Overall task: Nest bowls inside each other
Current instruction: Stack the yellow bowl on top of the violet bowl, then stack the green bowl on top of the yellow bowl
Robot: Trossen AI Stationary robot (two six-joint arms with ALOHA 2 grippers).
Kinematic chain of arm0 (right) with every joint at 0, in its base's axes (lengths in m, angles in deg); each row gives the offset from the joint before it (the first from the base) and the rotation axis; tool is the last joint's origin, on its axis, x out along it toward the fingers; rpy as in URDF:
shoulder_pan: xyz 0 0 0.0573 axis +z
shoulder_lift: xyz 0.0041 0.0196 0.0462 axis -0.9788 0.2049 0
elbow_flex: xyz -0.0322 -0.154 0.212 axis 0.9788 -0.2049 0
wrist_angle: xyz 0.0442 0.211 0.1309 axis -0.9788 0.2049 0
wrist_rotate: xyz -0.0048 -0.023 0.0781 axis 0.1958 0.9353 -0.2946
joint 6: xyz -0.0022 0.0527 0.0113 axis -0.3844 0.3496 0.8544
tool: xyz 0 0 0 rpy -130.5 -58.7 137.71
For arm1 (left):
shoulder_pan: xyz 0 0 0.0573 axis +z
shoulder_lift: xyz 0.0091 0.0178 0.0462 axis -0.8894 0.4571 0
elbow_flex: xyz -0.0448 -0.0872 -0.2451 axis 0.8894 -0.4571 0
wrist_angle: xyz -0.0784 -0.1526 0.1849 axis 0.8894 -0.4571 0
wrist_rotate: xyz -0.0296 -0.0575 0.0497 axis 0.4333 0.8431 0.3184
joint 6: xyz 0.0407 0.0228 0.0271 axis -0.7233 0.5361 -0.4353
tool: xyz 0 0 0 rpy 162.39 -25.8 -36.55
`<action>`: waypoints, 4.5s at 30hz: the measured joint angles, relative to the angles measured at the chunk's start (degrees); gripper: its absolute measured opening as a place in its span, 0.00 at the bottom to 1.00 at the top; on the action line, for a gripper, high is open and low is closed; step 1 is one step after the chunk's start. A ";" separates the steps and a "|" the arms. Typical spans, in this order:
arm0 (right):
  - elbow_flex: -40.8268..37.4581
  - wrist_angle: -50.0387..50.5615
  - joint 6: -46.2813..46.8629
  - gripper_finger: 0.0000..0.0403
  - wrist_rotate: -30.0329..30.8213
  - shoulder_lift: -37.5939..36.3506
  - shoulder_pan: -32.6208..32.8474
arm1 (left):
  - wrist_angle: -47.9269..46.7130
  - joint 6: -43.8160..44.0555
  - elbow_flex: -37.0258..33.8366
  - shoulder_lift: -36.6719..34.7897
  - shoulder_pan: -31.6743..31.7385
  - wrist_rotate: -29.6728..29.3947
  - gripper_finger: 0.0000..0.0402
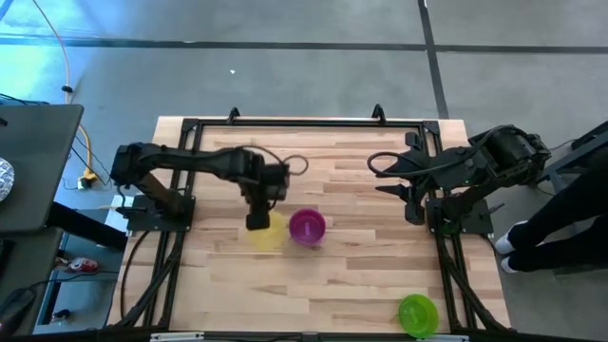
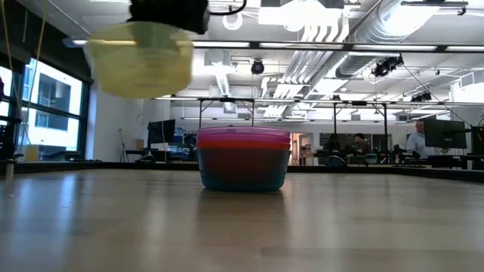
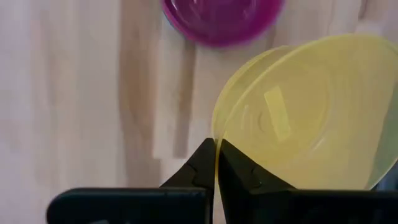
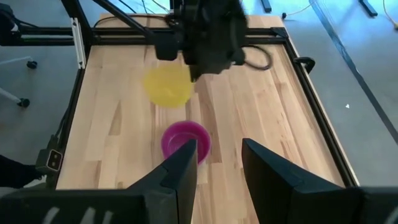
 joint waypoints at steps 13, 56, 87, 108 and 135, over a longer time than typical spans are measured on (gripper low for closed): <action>0.00 -0.83 -3.21 0.30 0.31 0.00 -0.02 | 3.95 2.93 7.33 2.86 5.08 -2.88 0.00; 0.00 1.77 -1.89 0.30 0.17 -0.09 0.00 | -6.04 -5.27 32.79 31.79 3.54 -2.37 0.00; 0.00 1.79 -0.62 0.30 0.07 -0.09 -0.01 | -7.12 -8.72 38.69 37.09 2.69 -3.46 0.23; -8.88 6.37 18.44 0.30 -0.65 -4.46 2.81 | -12.34 -16.98 45.09 25.73 3.94 -1.25 0.45; -41.37 -10.19 34.40 0.30 1.36 -29.52 14.16 | 31.78 -4.69 -8.29 -32.80 5.05 -0.35 0.45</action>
